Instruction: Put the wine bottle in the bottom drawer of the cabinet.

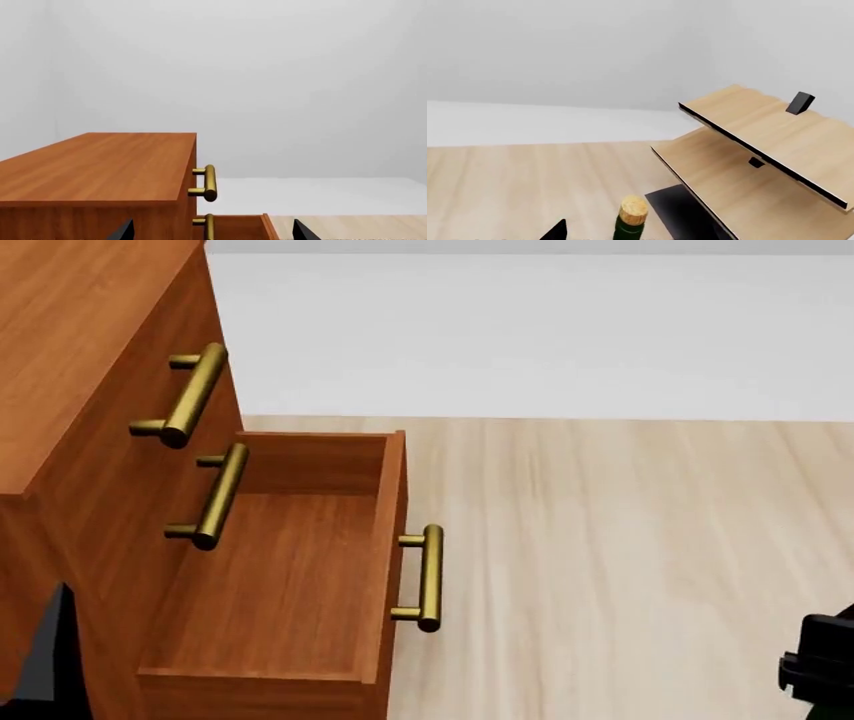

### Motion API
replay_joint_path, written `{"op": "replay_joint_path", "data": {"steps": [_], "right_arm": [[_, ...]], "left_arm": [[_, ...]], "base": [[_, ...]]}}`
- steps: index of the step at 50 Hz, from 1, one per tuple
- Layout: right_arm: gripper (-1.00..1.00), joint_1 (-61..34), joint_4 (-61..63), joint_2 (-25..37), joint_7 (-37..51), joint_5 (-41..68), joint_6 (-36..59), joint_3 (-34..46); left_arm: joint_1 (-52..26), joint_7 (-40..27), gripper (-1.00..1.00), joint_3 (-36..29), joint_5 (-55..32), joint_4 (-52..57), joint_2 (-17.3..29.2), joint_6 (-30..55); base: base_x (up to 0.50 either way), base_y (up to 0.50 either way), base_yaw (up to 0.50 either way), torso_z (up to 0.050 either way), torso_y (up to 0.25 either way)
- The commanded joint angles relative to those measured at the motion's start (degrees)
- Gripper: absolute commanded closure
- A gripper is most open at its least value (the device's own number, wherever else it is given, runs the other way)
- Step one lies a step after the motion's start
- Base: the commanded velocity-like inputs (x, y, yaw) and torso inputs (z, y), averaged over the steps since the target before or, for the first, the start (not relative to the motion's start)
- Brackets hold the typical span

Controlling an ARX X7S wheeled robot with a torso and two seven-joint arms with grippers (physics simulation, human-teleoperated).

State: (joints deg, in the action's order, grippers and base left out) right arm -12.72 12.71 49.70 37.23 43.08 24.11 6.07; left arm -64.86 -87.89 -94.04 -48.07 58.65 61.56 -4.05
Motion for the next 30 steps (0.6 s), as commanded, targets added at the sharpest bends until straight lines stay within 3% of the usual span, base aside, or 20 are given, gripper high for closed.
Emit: {"op": "replay_joint_path", "data": {"steps": [1,30], "right_arm": [[-1.0,-3.6,-3.0,-1.8,-1.7,-1.0,0.9,2.7],[-1.0,-7.0,-13.7,-5.3,-5.4,-3.8,-2.2,4.5]], "left_arm": [[0.5,0.1,-1.0,0.7,-0.3,0.2,0.0,0.5],[2.1,0.8,-1.0,2.2,-0.9,-0.9,-1.0,0.4]], "base": [[0.0,0.0,0.0,0.0,0.0],[0.0,0.0,0.0,0.0,0.0]]}}
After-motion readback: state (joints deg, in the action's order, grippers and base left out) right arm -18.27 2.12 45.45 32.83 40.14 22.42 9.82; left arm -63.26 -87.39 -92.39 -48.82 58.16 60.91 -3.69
